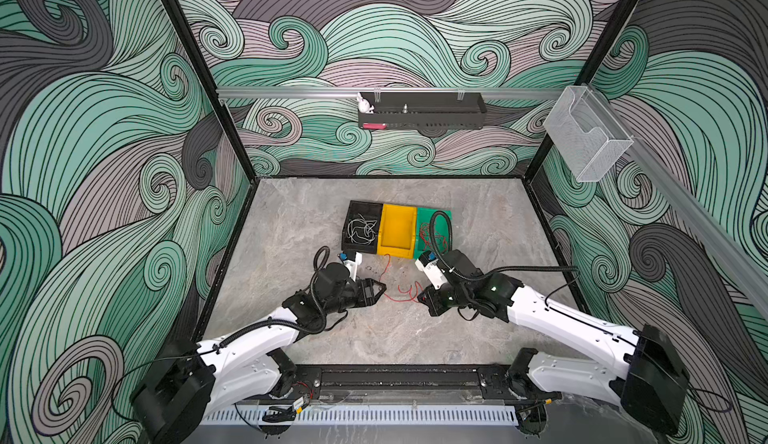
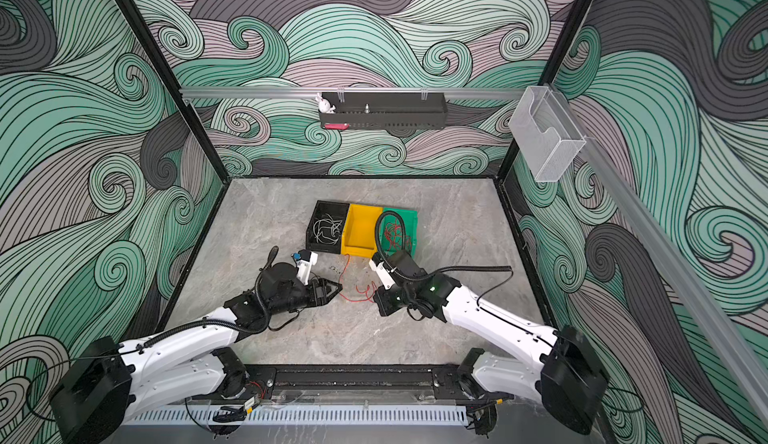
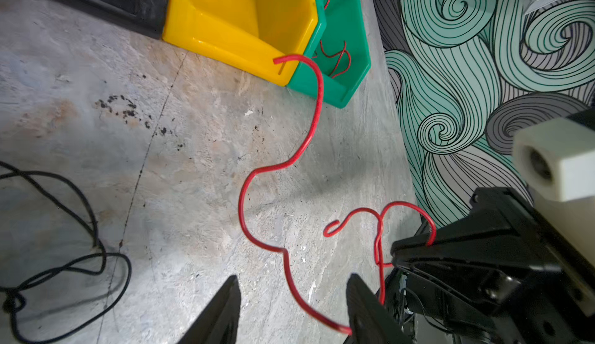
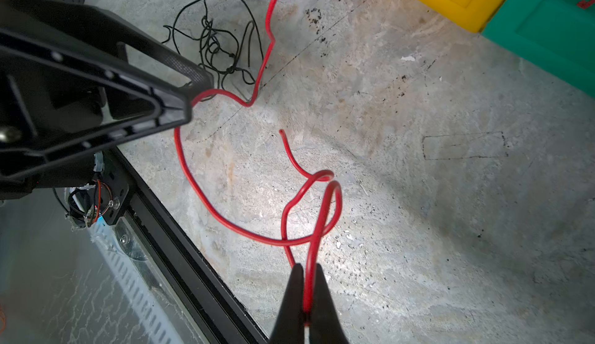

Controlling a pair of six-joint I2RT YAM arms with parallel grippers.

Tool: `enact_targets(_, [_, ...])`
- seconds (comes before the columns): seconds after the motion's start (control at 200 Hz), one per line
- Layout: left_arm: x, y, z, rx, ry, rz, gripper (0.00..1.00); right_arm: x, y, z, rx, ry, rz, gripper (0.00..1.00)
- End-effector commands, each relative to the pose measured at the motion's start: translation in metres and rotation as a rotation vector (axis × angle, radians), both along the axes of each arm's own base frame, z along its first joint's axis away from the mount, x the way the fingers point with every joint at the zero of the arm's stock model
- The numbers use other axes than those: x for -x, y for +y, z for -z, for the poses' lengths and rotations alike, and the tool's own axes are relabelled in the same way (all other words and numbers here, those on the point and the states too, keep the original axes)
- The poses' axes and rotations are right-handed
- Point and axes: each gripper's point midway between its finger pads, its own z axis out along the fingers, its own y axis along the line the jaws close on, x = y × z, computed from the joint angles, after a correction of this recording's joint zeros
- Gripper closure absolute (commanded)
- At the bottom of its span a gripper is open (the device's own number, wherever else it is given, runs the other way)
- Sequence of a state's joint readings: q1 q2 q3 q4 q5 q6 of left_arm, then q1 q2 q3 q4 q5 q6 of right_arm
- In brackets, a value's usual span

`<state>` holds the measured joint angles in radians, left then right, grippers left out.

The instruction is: Untangle the cables

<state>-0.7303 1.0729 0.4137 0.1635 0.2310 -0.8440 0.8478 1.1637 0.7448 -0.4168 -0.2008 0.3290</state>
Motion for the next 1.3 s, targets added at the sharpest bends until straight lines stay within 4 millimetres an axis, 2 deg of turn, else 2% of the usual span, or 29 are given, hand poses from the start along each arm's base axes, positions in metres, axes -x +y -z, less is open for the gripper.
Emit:
enact_targets(0.0, [-0.008, -0.013, -0.018, 0.035, -0.039, 0.006, 0.45, -0.007, 0.01, -0.018, -0.045, -0.063, 0.002, 1.0])
enact_targets(0.135, [-0.007, -0.016, -0.013, 0.023, -0.025, 0.011, 0.49, -0.004, 0.013, -0.021, -0.058, -0.069, -0.004, 1.0])
enact_targets(0.21, [-0.01, -0.012, -0.011, 0.012, -0.02, -0.02, 0.61, -0.005, 0.016, -0.025, -0.077, -0.084, -0.007, 1.0])
enact_targets(0.33, [-0.013, -0.001, -0.012, -0.007, -0.031, -0.081, 0.89, -0.003, 0.017, -0.025, -0.085, -0.087, -0.013, 0.98])
enact_targets(0.42, [-0.014, 0.005, -0.018, -0.014, -0.055, -0.101, 0.98, -0.003, 0.016, -0.021, -0.079, -0.085, -0.011, 0.92])
enact_targets(0.44, [-0.014, 0.006, -0.019, -0.014, -0.061, -0.1, 1.0, -0.003, 0.015, -0.02, -0.075, -0.086, -0.006, 0.88])
enact_targets(0.605, [-0.01, 0.011, -0.024, -0.021, -0.094, -0.093, 1.0, -0.01, 0.007, -0.018, -0.048, -0.107, 0.043, 0.64])
enact_targets(0.716, [-0.008, 0.014, -0.024, -0.016, -0.097, -0.094, 1.0, -0.015, 0.003, -0.019, -0.048, -0.109, 0.077, 0.55])
enact_targets(0.776, [-0.006, 0.015, -0.024, -0.013, -0.098, -0.094, 1.0, -0.016, 0.003, -0.02, -0.06, -0.101, 0.084, 0.53])
enact_targets(1.116, [-0.007, 0.015, -0.025, -0.017, -0.103, -0.09, 1.0, -0.013, 0.031, -0.018, -0.173, 0.012, 0.06, 0.54])
enact_targets(1.191, [-0.007, 0.015, -0.024, -0.02, -0.1, -0.092, 1.0, -0.013, 0.036, -0.015, -0.178, 0.036, 0.054, 0.6])
enact_targets(1.296, [-0.007, 0.018, -0.024, -0.027, -0.106, -0.108, 1.0, -0.012, 0.037, -0.01, -0.155, 0.057, 0.048, 0.76])
